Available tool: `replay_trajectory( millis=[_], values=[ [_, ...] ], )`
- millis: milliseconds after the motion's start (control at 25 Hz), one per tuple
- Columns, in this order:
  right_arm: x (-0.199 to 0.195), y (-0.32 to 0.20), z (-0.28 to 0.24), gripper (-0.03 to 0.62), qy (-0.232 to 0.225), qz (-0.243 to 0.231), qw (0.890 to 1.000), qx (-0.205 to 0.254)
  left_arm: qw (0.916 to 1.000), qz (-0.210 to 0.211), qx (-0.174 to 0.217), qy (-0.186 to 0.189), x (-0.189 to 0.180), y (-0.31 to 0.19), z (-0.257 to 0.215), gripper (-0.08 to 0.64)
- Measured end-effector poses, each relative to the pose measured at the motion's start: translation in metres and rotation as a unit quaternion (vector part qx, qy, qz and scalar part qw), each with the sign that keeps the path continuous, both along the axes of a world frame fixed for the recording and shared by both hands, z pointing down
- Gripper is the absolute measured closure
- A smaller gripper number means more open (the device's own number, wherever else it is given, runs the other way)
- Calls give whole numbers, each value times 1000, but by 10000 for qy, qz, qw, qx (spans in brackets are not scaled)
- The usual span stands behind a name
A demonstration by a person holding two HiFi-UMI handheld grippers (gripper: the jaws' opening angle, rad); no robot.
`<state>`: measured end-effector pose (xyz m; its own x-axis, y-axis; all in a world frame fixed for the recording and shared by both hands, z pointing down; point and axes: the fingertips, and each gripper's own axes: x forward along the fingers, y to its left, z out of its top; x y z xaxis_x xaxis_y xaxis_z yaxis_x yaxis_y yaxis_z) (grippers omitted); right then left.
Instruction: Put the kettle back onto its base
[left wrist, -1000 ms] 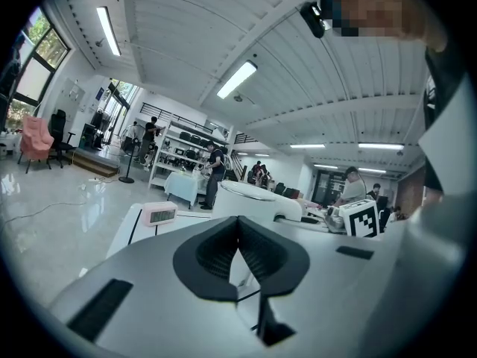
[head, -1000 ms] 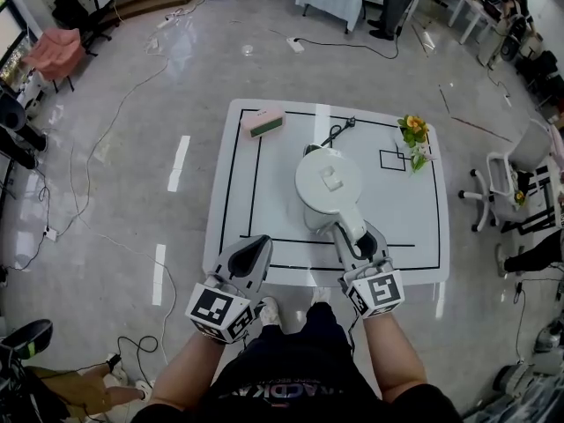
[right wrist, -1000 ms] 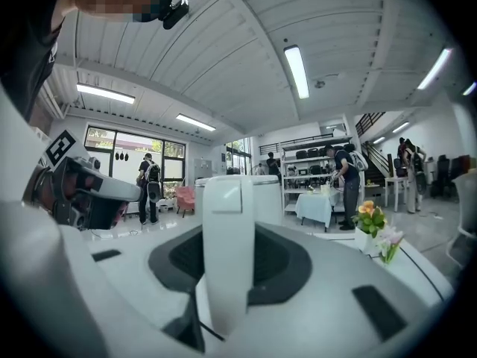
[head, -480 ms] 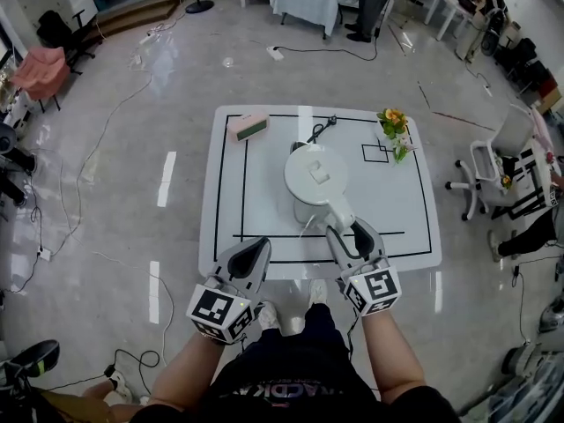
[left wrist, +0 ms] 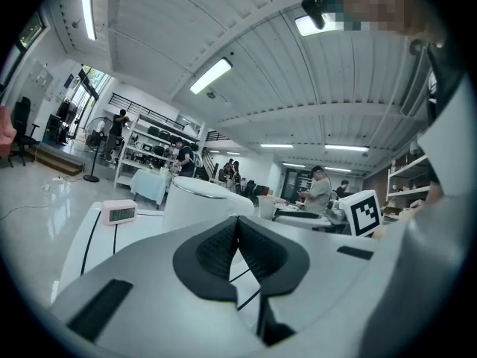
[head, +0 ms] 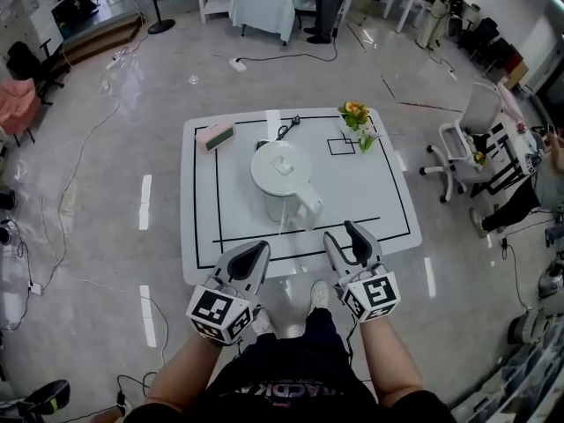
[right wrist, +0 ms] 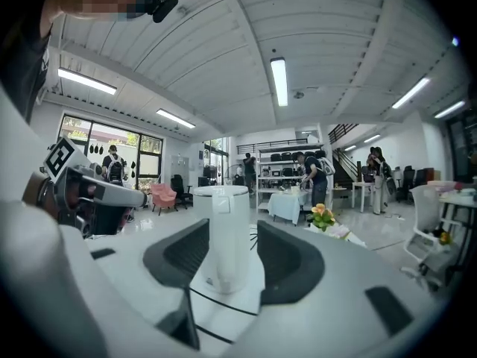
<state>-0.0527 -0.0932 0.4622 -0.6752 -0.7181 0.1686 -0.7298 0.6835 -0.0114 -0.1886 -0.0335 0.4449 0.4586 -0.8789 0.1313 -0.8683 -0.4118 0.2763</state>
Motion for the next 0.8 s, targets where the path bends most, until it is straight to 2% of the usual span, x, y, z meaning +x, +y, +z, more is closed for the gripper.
replay_trajectory(
  millis=[280, 640, 760, 800],
  values=[
    [37, -1, -23, 407, -57, -36, 9998, 194, 9999, 75, 92, 39, 41, -6, -8, 555],
    [89, -25, -26, 411, -280, -841, 9960, 131, 9982, -586, 7, -84, 112, -19, -3, 555],
    [107, -25, -28, 464, -330, -1249, 9915, 148, 9961, -864, 3, -155, 139, -20, -4, 555],
    [115, -24, -29, 508, -339, -1364, 9899, 168, 9952, -960, 2, -169, 149, -19, -4, 557]
  ],
)
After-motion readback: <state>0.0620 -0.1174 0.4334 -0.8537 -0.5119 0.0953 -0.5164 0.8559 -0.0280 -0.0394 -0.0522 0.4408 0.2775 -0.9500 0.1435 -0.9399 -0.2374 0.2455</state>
